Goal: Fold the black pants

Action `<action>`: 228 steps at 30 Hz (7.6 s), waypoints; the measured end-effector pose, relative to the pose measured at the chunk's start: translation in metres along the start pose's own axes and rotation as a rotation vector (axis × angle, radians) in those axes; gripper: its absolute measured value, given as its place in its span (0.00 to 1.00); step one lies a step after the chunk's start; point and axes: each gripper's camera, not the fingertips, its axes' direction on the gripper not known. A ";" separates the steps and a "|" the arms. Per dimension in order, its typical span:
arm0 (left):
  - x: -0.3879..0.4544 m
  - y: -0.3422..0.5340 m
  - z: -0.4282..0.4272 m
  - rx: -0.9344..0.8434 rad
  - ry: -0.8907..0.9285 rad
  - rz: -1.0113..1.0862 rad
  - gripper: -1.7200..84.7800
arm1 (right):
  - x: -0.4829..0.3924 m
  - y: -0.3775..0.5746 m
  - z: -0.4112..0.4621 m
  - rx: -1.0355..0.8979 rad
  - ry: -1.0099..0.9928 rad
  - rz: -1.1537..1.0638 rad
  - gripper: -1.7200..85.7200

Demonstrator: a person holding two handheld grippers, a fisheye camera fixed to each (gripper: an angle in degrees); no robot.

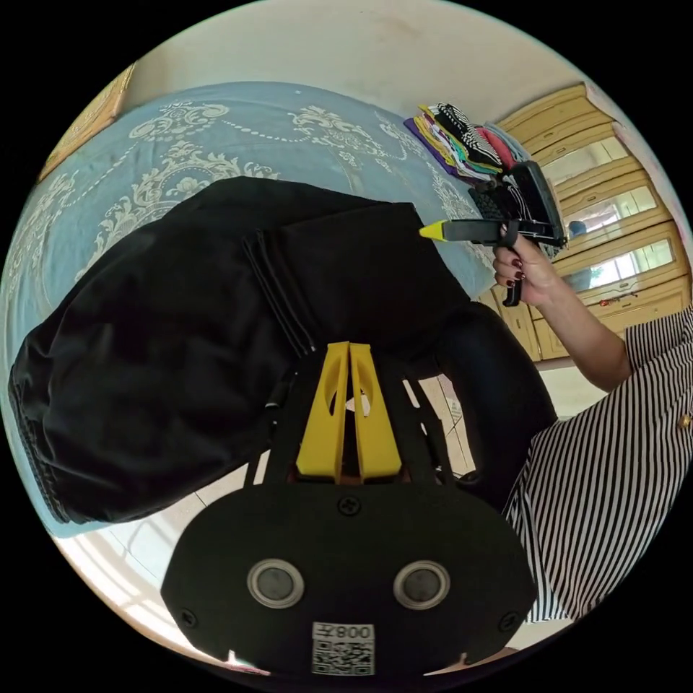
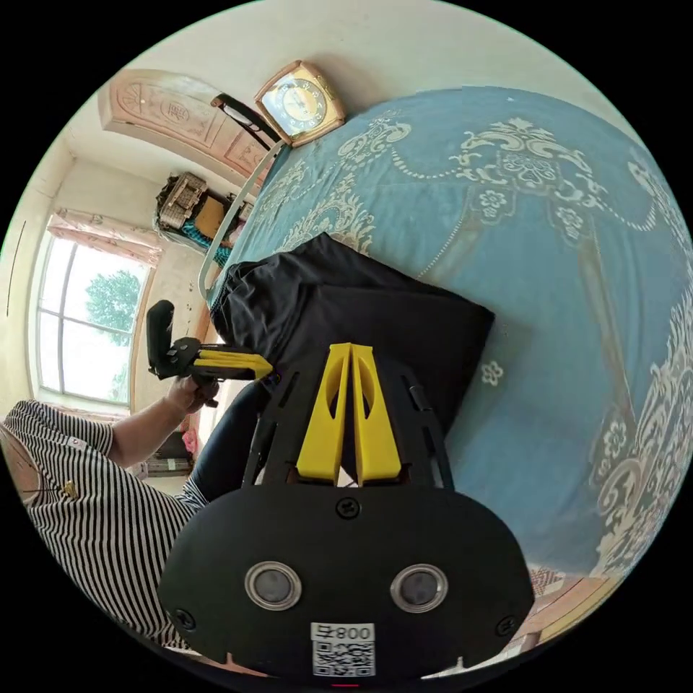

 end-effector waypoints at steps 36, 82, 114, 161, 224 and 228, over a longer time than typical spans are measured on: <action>0.240 0.031 0.168 -0.024 -0.318 0.414 0.06 | 0.184 -0.021 -0.140 0.039 -0.376 0.337 0.13; 0.046 0.227 0.045 0.404 0.088 0.046 0.05 | 0.117 0.039 -0.107 0.245 -0.544 0.241 0.05; -0.305 0.392 0.042 0.669 0.299 -0.749 0.05 | 0.047 -0.134 0.348 -0.242 -0.407 0.135 0.06; -0.230 0.259 0.083 0.347 -0.199 -0.564 0.02 | 0.177 0.056 0.263 -0.251 -0.051 -0.039 0.02; -0.333 0.269 0.072 0.467 0.824 -0.635 0.08 | 0.156 0.107 0.092 -0.212 -0.792 0.319 0.06; -0.354 0.306 0.056 0.602 0.803 -0.735 0.12 | 0.136 0.093 0.086 -0.191 -0.840 0.320 0.04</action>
